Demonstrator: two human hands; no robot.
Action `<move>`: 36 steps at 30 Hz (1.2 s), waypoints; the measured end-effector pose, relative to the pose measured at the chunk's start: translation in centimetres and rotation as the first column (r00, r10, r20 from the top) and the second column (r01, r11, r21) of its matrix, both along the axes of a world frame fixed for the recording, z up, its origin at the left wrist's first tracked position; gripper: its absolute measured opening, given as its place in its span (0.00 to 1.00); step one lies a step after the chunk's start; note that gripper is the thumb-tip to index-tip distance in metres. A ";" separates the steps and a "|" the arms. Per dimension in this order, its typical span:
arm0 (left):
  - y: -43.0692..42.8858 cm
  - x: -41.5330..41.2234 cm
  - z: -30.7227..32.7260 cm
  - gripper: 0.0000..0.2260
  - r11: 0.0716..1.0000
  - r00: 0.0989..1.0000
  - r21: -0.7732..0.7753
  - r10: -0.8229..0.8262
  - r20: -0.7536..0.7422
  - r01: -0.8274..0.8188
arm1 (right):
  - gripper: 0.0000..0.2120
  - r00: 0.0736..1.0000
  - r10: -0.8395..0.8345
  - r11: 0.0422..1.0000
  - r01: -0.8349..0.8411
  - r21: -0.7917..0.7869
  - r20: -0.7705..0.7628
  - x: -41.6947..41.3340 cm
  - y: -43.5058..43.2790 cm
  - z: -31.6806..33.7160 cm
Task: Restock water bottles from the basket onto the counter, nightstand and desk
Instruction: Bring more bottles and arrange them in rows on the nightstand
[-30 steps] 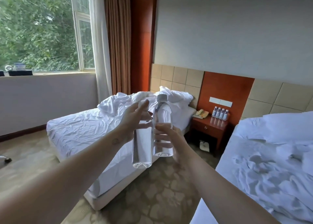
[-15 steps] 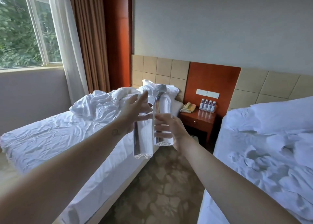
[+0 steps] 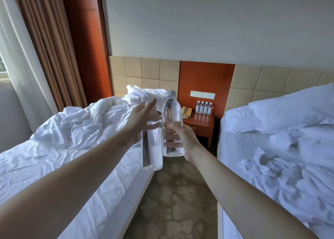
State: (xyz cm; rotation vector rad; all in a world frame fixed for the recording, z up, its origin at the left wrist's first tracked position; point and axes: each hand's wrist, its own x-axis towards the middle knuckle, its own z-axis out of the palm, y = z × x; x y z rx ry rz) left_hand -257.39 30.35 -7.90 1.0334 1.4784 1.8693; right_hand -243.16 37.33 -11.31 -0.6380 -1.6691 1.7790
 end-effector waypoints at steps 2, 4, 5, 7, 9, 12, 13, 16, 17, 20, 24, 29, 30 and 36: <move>2.2 -1.1 -0.6 0.17 1.000 1.000 -0.010 -0.026 0.013 0.026 | 0.13 1.000 -0.024 1.000 0.025 -0.015 0.013 -0.8 1.8 -0.6; 4.6 -2.1 -1.1 0.16 0.999 0.999 -0.023 -0.041 0.014 0.041 | 0.11 0.999 -0.044 0.999 0.044 -0.025 0.018 -1.4 3.8 -1.1; 6.0 -2.6 -1.3 0.16 0.998 0.999 -0.026 -0.052 0.006 0.052 | 0.12 0.998 -0.055 0.998 0.055 -0.023 0.021 -1.7 4.8 -1.3; 9.1 -3.4 -1.6 0.15 0.996 0.997 -0.030 -0.081 -0.009 0.080 | 0.17 0.996 -0.085 0.996 0.085 -0.019 0.029 -2.4 7.4 -1.4; 12.4 -4.0 -1.6 0.14 0.994 0.995 -0.033 -0.103 -0.013 0.103 | 0.19 0.993 -0.115 0.993 0.115 -0.019 0.033 -2.9 10.2 -1.3; 18.1 -5.1 -1.5 0.15 0.992 0.993 -0.017 -0.122 -0.009 0.122 | 0.18 0.988 -0.153 0.988 0.153 -0.008 0.031 -3.9 15.2 -0.9; 19.7 -5.4 -1.4 0.16 0.992 0.992 -0.014 -0.128 -0.014 0.128 | 0.18 0.986 -0.162 0.987 0.162 -0.002 0.032 -4.1 16.7 -0.7; 25.4 -6.4 -1.1 0.17 0.989 0.989 0.003 -0.147 0.003 0.147 | 0.19 0.983 -0.180 0.984 0.180 0.006 0.031 -5.1 22.2 0.0; 27.0 -6.7 -1.0 0.17 0.989 0.989 0.006 -0.150 0.008 0.150 | 0.19 0.982 -0.184 0.983 0.184 0.008 0.036 -5.3 23.8 0.1; 31.6 -7.5 -1.0 0.18 0.988 0.988 0.005 -0.156 0.012 0.156 | 0.17 0.981 -0.193 0.981 0.193 0.009 0.029 -6.2 28.3 0.1; 36.8 -8.8 -1.8 0.20 0.986 0.985 0.003 -0.169 0.031 0.169 | 0.13 0.979 -0.202 0.979 0.203 -0.023 0.031 -7.5 33.5 -0.6; 43.1 -11.0 -2.8 0.21 0.982 0.982 -0.026 -0.184 0.045 0.185 | 0.15 0.976 -0.216 0.975 0.218 -0.050 0.038 -9.7 39.3 -1.7; 44.4 -11.5 -3.0 0.21 0.982 0.982 -0.031 -0.185 0.042 0.187 | 0.15 0.974 -0.223 0.973 0.224 -0.049 0.041 -10.2 40.5 -1.9; 53.6 -16.0 -3.1 0.18 0.975 0.976 -0.059 -0.214 0.024 0.215 | 0.10 0.964 -0.260 0.964 0.262 -0.035 0.055 -14.4 48.7 -2.1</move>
